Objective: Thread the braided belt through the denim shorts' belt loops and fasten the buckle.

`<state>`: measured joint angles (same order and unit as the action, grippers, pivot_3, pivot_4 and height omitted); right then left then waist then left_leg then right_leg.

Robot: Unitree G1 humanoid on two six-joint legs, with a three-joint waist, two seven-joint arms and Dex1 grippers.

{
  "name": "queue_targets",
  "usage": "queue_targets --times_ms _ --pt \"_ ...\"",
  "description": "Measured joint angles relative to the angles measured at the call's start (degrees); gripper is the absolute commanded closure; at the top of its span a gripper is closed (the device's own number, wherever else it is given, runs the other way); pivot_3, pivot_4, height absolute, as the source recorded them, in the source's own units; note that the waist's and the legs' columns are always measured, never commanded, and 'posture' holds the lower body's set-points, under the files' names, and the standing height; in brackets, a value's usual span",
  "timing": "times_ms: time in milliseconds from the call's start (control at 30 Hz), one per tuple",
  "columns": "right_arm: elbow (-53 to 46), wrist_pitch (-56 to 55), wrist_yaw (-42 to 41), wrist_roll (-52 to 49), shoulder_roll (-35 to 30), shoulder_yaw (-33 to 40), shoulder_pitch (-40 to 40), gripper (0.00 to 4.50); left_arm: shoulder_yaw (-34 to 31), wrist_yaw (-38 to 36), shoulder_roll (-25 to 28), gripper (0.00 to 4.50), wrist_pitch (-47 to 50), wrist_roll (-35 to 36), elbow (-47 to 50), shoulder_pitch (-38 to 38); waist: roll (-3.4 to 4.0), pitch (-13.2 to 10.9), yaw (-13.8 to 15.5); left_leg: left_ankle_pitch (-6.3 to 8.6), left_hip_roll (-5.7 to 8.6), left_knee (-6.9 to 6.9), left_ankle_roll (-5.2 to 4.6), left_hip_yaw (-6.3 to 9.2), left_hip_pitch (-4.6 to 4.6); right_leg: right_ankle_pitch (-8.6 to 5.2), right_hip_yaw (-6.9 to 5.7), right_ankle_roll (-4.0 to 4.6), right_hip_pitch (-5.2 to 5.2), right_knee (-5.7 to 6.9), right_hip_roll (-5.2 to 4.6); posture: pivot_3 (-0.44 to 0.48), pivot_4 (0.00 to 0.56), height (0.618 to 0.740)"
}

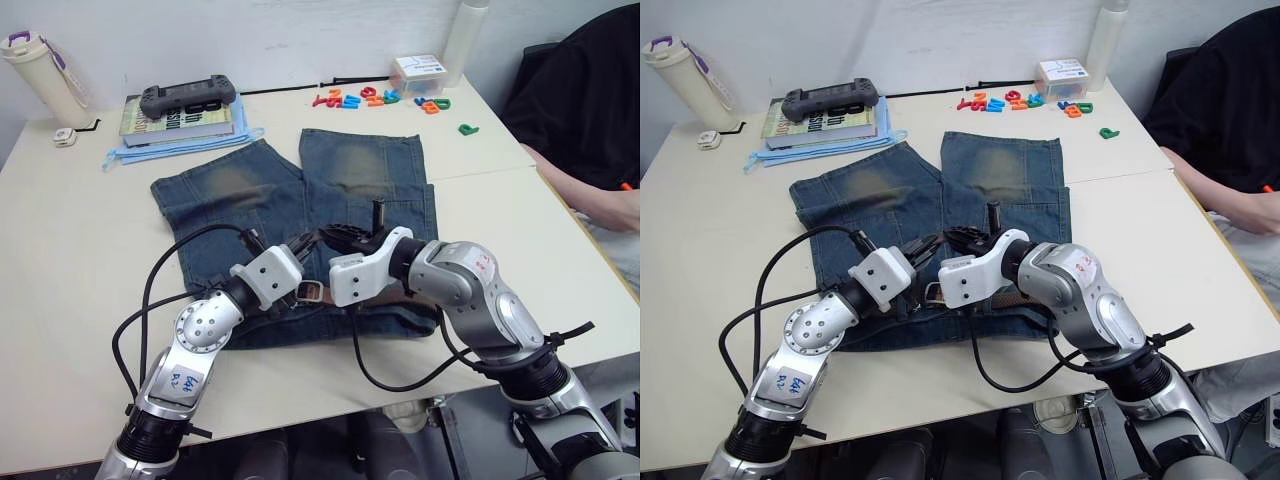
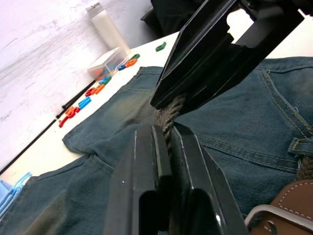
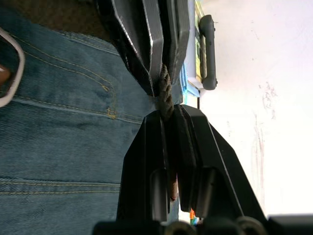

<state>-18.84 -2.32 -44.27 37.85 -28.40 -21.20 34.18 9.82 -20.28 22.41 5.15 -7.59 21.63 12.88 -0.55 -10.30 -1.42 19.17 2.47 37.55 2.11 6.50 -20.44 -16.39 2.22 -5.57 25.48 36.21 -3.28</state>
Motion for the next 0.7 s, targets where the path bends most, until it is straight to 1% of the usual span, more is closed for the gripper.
queue_targets --times_ms 400,467,533,567,600,633,667,700 --pt "0.0 0.32 0.05 0.37 0.84 -0.05 -0.13 4.5 -0.36 -1.01 -0.03 4.47 0.48 -0.05 -0.03 0.27 0.0 0.0 0.0 0.0 0.0 0.06 0.0 0.0 0.0 0.0 0.0 0.0 0.0 0.06 0.0 0.0 0.15 0.714" --pt "-0.04 1.16 0.14 0.21 1.45 -0.02 -0.35 3.58 -0.45 -1.01 -0.07 4.5 0.54 -0.04 -0.07 0.27 0.0 0.0 -0.01 0.01 0.0 0.08 -0.01 -0.01 0.0 0.0 0.0 0.0 0.0 0.09 0.0 0.0 0.15 0.714" --pt "-0.61 2.28 0.66 -0.53 2.71 0.88 -0.9 2.87 -0.54 -0.99 -0.38 4.5 0.94 0.04 -0.22 0.23 0.0 0.0 -0.01 0.01 0.01 0.1 -0.01 -0.01 0.0 0.0 0.01 0.0 0.0 0.13 0.0 0.0 0.15 0.714" --pt "-1.31 2.81 0.67 -0.9 3.37 1.1 -1.03 2.38 -0.76 -0.85 -0.95 4.5 1.25 0.15 -0.23 0.21 0.0 0.0 -0.03 0.01 0.0 0.1 -0.01 -0.01 0.0 0.0 0.02 0.0 0.01 0.14 0.0 0.0 0.15 0.714" --pt "-1.7 3.71 0.85 -1.34 3.91 1.63 -1.05 1.75 -1.02 -0.73 -1.35 4.5 1.46 0.28 -0.23 0.15 0.0 0.0 -0.01 0.01 0.01 0.13 -0.01 -0.01 0.0 0.0 0.01 0.0 0.01 0.17 0.0 0.0 0.15 0.714" --pt "-2.12 4.36 0.92 -1.62 4.32 1.85 -1.05 1.3 -1.12 -0.7 -1.37 4.5 1.73 0.38 -0.23 0.01 -0.01 0.01 0.0 0.01 0.01 0.16 -0.01 -0.01 0.0 0.0 0.01 0.0 0.01 0.19 0.0 0.0 0.15 0.714" --pt "-2.84 5.57 0.95 -2.32 4.92 2.07 -1.12 0.94 -1.47 -0.69 -1.45 4.5 2.01 0.53 -0.25 -0.32 -0.01 0.01 -0.04 0.01 0.01 0.17 -0.01 -0.01 0.0 0.0 0.02 0.0 0.01 0.21 0.0 0.0 0.15 0.714" --pt "-3.45 6.48 0.9 -2.77 5.17 2.44 -1.24 0.41 -1.86 -0.65 -1.5 4.5 2.24 0.58 -0.25 -0.61 -0.01 0.01 -0.03 0.01 0.01 0.19 -0.01 -0.01 0.0 0.0 0.01 0.0 0.01 0.23 0.0 0.0 0.15 0.714"
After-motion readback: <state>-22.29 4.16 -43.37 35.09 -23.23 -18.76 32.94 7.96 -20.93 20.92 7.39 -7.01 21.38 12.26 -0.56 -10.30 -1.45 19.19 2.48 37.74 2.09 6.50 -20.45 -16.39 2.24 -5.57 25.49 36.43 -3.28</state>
